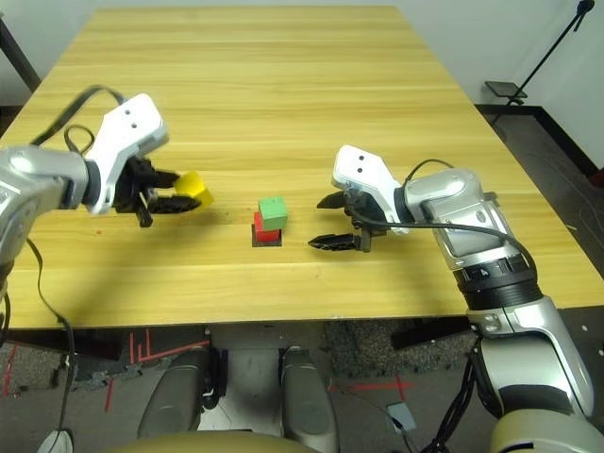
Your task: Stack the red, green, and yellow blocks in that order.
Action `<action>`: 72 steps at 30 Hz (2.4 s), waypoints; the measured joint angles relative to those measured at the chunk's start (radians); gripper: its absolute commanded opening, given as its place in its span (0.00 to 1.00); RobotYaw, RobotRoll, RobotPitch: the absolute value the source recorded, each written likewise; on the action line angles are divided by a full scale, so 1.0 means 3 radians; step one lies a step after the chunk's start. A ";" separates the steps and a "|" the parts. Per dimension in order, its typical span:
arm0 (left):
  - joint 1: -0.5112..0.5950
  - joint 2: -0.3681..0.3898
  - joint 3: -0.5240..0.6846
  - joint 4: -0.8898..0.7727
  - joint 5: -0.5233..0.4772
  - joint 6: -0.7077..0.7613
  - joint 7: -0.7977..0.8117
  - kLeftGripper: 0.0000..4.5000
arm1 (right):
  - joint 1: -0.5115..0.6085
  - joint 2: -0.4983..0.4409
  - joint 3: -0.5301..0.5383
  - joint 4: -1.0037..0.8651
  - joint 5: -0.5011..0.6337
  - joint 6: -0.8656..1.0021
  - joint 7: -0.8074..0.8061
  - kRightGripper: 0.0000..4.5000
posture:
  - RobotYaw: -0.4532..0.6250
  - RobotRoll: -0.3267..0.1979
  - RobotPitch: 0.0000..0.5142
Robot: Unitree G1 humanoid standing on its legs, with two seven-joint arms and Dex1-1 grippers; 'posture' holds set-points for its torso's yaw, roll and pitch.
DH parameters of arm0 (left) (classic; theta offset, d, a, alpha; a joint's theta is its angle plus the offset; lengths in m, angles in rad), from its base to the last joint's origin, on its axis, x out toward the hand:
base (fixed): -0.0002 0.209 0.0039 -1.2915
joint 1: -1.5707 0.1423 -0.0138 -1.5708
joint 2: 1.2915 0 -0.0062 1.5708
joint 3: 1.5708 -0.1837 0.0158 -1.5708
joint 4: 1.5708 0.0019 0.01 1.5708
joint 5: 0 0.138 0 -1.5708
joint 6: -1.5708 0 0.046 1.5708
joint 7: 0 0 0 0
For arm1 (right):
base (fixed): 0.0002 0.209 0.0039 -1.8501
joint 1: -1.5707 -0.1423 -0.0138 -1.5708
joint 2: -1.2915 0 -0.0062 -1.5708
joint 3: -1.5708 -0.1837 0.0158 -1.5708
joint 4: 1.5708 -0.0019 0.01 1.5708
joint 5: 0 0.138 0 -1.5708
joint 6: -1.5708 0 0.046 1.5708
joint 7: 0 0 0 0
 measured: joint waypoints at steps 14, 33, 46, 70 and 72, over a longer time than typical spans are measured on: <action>-0.0649 -0.0655 -0.0496 0.1182 0.0446 -0.0707 -0.0567 0.45 | 0.0194 -0.0018 -0.0084 -0.0172 0.0116 0.0099 -0.0157 1.00 | 0.50 0.55 0.18; -0.0725 -0.1013 -0.0623 0.1174 0.0620 -0.0495 -0.0667 0.45 | 0.0288 -0.0062 -0.0098 -0.0252 0.0130 0.0165 -0.0196 1.00 | 0.50 0.56 0.20; -0.0587 -0.1022 -0.0687 0.1185 0.0776 -0.0648 -0.0632 0.45 | 0.0289 -0.0051 -0.0098 -0.0293 0.0133 0.0185 -0.0213 1.00 | 0.50 0.57 0.20; 0.0808 -0.1234 0.2131 -0.0503 0.0310 0.0215 0.1034 1.00 | 0.0226 0.0328 -0.1249 0.0573 0.0554 -0.0006 -0.1090 1.00 | 0.54 0.44 0.16; 0.1301 -0.1381 0.2427 -0.0482 0.0442 -0.0424 0.1451 1.00 | 0.0109 0.0566 -0.1539 0.1003 0.0582 -0.0370 -0.1543 1.00 | 0.55 0.43 0.15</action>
